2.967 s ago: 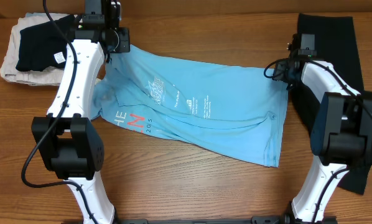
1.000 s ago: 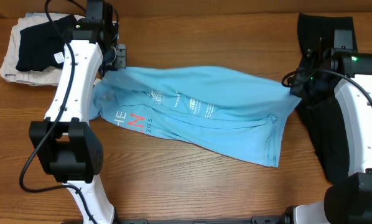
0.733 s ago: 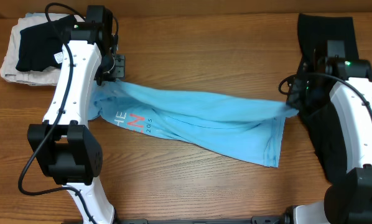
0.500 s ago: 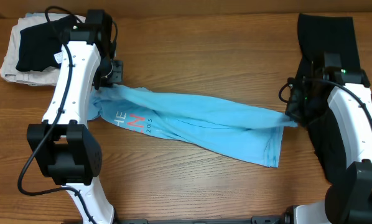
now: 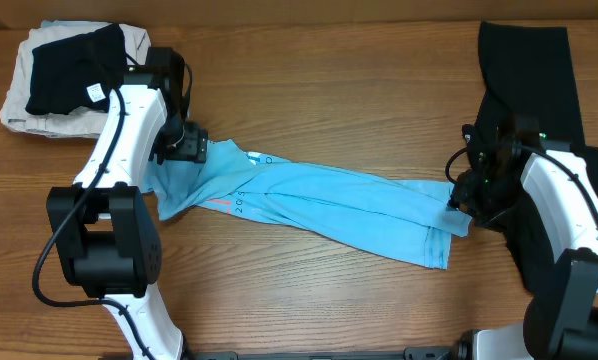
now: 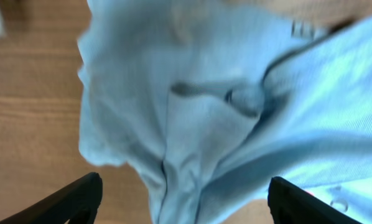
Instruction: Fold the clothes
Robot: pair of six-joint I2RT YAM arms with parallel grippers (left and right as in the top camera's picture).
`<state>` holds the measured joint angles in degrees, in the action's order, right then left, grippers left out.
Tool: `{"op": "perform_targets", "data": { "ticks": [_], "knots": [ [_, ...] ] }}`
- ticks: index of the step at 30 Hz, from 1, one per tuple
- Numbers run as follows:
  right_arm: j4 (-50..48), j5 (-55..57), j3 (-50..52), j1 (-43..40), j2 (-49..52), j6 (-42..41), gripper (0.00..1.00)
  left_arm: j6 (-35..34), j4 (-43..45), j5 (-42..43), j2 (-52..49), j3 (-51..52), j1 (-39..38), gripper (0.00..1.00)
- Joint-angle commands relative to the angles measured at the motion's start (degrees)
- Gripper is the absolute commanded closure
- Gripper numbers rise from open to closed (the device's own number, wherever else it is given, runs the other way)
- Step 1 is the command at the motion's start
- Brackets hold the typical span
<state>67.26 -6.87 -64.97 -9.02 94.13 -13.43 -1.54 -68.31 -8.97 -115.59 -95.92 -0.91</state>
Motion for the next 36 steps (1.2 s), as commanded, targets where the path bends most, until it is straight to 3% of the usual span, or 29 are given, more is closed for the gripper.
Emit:
{"op": "perform_targets", "data": {
  "ticks": [1, 5, 17, 19, 20, 21, 22, 29, 36],
  "knots": [
    [-3.02, -2.27, 3.28, -0.07, -0.79, 0.31, 0.36, -0.44, 2.27, -0.74, 1.51, -1.27, 1.25, 0.09],
    [-9.05, -2.29, 7.96, -0.04, -0.79, 0.31, 0.34, -1.31, 3.06, 1.16, 1.53, -4.76, 2.93, 0.00],
    [-25.20, -2.25, 21.11, -0.04, -0.79, -1.16, 0.34, -1.22, -1.44, 7.54, 1.75, -21.24, 6.03, 0.00],
    [-26.43, -2.99, 22.60, -0.04, -0.79, -2.10, 0.43, -1.25, -1.57, 7.56, 1.75, -21.68, 6.01, 0.00],
    [-26.47, -4.15, 22.93, -0.04, -0.79, -2.05, 0.63, -1.25, -1.73, 7.54, 1.75, -21.68, 6.03, 0.00],
    [-26.25, -5.05, 22.97, -0.04, -0.79, -2.05, 0.89, -1.25, -1.95, 7.52, 1.73, -21.62, 6.03, 0.00],
    [-26.12, -5.88, 22.97, -0.04, -0.79, -2.03, 0.96, -1.27, -2.16, 7.54, 1.73, -21.55, 6.03, 0.00],
    [-24.17, -8.68, 20.02, -1.84, -2.93, -3.13, 0.96, -1.92, -3.26, 7.54, 1.73, -21.55, 7.15, 0.00],
    [-11.02, -6.69, 6.73, -10.62, -8.15, -0.46, 0.96, -1.95, -3.04, 7.30, 1.73, -21.55, 7.76, 0.00]
  ]
}}
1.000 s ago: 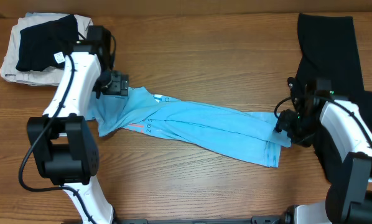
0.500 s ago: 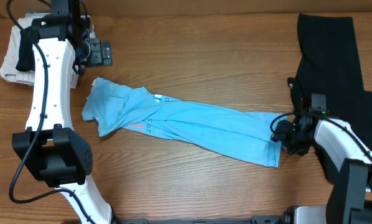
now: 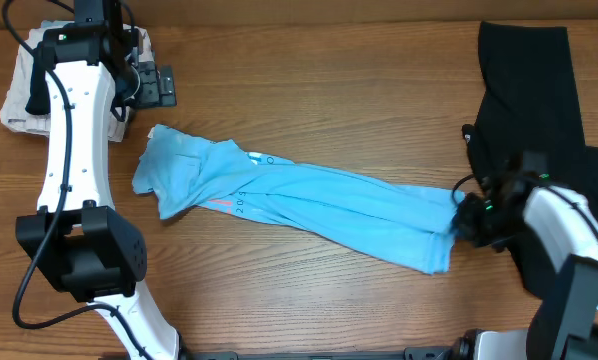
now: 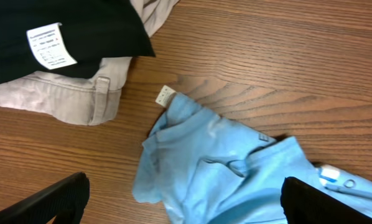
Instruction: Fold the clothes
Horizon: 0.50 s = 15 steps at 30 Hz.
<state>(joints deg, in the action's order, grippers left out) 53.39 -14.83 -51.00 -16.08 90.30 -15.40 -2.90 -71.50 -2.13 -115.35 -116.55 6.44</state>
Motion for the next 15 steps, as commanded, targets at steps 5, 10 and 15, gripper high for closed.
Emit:
{"op": "perform_targets", "data": {
  "ticks": [5, 10, 15],
  "knots": [
    [8.46, 1.25, -15.26, -6.19, -6.12, 6.75, 0.96, -0.55, -0.13, 0.07, 1.49, -0.92, 0.42, 0.00],
    [13.07, -0.31, -21.64, -3.74, -6.14, 11.61, 0.96, -0.59, -0.15, 0.31, 1.49, -0.92, 0.39, 0.00],
    [13.09, -0.81, -22.73, 3.72, -6.12, 10.69, 0.96, -0.57, -0.87, 0.26, 1.46, -0.92, 0.39, 0.00]
  ]
}}
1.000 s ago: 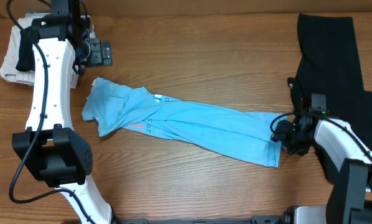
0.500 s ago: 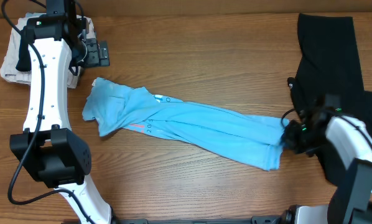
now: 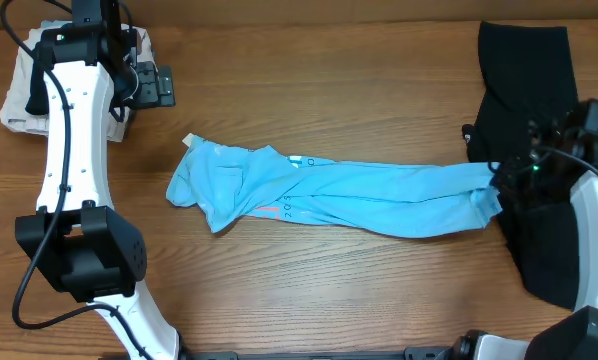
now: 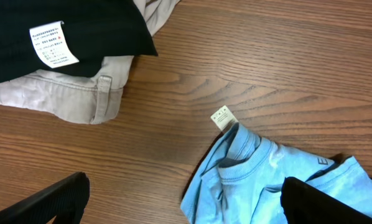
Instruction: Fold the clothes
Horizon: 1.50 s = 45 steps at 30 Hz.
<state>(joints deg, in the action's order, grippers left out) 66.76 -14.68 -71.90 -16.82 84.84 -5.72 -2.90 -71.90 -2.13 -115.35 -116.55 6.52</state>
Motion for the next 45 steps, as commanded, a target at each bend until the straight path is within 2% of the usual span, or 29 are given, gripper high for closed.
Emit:
{"op": "perform_targets", "data": {
  "ticks": [1, 10, 27, 28, 31, 32, 38, 41, 45],
  "knots": [
    [-0.44, -1.07, -1.84, 6.14, -0.61, 1.01, 0.96, -0.55, -0.55, 0.26, 1.46, -0.92, 0.31, 0.00],
    [-6.60, 1.33, -1.53, 24.20, 0.46, -6.05, 0.96, -0.57, -0.50, 0.28, 1.44, -0.83, 0.31, 0.00],
    [-24.20, 0.79, -1.46, 45.29, 13.94, -16.94, 0.96, -0.57, -0.48, 0.28, 1.36, -0.83, 0.31, 0.00],
    [-25.33, 0.55, -1.44, 46.21, 14.49, -17.22, 0.90, -0.57, -0.50, 0.28, 1.36, -0.83, 0.31, 0.00],
    [-28.55, -1.36, -1.46, 49.09, 15.17, -17.20, 0.51, -0.57, -0.50, 0.31, 1.36, -0.83, 0.31, 0.00],
    [-28.98, -1.92, -1.64, 49.64, 15.06, -16.98, 0.47, -0.57, -0.50, 0.31, 1.36, -0.83, 0.31, 0.00],
    [-24.52, -3.82, -6.34, 48.96, 13.57, -16.39, 0.39, -0.52, -0.55, 2.49, 1.27, -0.83, 0.31, 0.00],
    [-13.92, 4.92, -8.02, 45.09, 13.11, -14.95, 0.34, -0.52, -0.24, 3.67, 1.25, 0.02, 0.24, 0.00],
    [-11.02, 7.37, -4.83, 42.99, 13.62, -9.01, 0.34, -0.52, 0.57, 3.69, 1.25, 1.53, 0.20, 0.00]
  ]
}}
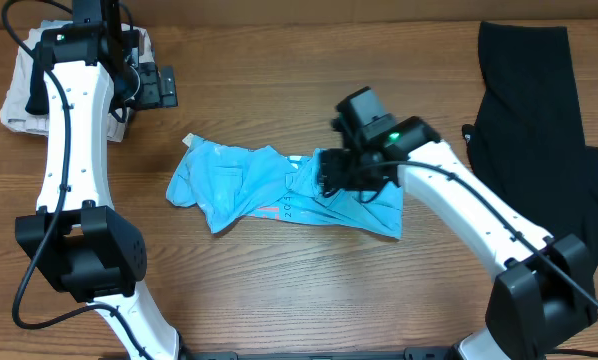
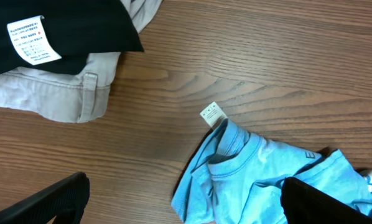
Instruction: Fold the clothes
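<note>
A light blue shirt (image 1: 239, 185) lies at the table's middle, its right half doubled back over itself. My right gripper (image 1: 329, 178) rests on the doubled layer near the shirt's middle, shut on the hem end. My left gripper (image 1: 162, 87) hangs high at the back left, open and holding nothing. In the left wrist view the shirt's collar and white tag (image 2: 213, 114) lie below between the wide-apart fingers (image 2: 46, 202), with the gripper (image 2: 186, 205) well above the cloth.
A stack of folded clothes (image 1: 19, 100), beige with a black piece on top, sits at the back left corner; its beige trousers (image 2: 43, 93) show in the left wrist view. A black garment (image 1: 529, 90) is spread along the right side.
My right gripper has gone from the shirt's far right end to its middle, with the hem end in it. The shirt is now doubled to about half its length. The left arm stayed put.
First the shirt lay stretched out slantwise, my left gripper low at its collar end and my right at the hem end. Then the left gripper was up by the stack, open. After that the shirt lay straighter and further right, and now its hem is folded over.
</note>
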Robot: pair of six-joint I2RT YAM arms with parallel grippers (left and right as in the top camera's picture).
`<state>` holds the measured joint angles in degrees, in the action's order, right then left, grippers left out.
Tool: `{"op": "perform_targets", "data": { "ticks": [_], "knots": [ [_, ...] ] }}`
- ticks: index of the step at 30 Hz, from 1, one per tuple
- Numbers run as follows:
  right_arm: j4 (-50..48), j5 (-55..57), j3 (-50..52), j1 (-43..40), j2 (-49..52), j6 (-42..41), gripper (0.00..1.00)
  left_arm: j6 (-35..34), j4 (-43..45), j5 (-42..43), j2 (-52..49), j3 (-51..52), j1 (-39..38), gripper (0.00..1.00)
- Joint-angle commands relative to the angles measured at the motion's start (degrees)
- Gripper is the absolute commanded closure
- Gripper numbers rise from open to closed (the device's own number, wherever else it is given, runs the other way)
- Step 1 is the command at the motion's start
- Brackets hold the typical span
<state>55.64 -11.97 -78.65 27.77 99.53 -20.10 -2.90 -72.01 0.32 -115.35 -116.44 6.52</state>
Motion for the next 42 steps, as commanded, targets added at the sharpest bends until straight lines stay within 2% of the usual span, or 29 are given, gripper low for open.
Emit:
{"op": "perform_targets", "data": {
  "ticks": [1, 8, 17, 20, 21, 24, 28, 32, 37, 40, 41, 42],
  "knots": [
    [-0.48, 4.94, 3.02, -1.73, -0.98, 6.14, 0.34, -0.55, 0.92, 1.25, 1.25, 1.79, 0.20, 0.00],
    [-7.74, 5.92, 9.97, -1.81, -0.33, 7.04, 0.39, -0.52, 2.91, 1.22, 1.25, 5.92, 0.22, 0.00],
    [-9.84, 5.92, 10.88, -1.81, 2.75, 6.99, 0.44, -0.52, 5.09, 1.20, 1.25, 8.33, 0.22, 0.00],
    [-11.32, 5.95, 10.88, -1.81, 3.91, 6.80, 0.55, -0.48, 5.60, 1.18, 1.25, 8.33, 0.22, 0.00],
    [-11.80, 5.95, 10.86, -1.81, 3.91, 6.73, 0.63, -0.48, 5.81, 1.20, 1.25, 8.33, 0.22, 0.00],
    [-11.89, 5.92, 10.60, -1.81, 3.87, 6.40, 0.77, -0.48, 6.19, 1.20, 1.25, 8.33, 0.22, 0.00],
    [-8.96, 5.60, 7.43, -1.81, 2.89, 6.43, 0.87, -0.50, 6.51, 1.20, 1.25, 8.33, 0.22, 0.00],
    [-7.04, 0.85, 3.48, -0.90, 1.42, 6.47, 0.91, -0.52, 6.56, 1.20, 1.25, 8.33, 0.22, 0.00],
    [-7.43, -6.43, 2.08, 3.61, 0.87, 6.40, 0.92, -0.52, 6.58, 1.20, 1.25, 8.33, 0.22, 0.00],
    [-7.15, -7.85, 2.08, 9.75, 1.16, 5.68, 0.90, -0.55, 6.78, 1.22, 1.25, 8.33, 0.22, 0.00],
    [-7.17, -7.82, 2.08, 11.23, 1.25, 4.98, 0.86, -0.55, 6.78, 1.22, 1.25, 8.33, 0.22, 0.00],
    [-7.19, -7.85, 2.08, 12.87, 1.33, 4.50, 0.76, -0.57, 6.75, 1.25, 1.25, 8.33, 0.22, 0.00]
  ]
}}
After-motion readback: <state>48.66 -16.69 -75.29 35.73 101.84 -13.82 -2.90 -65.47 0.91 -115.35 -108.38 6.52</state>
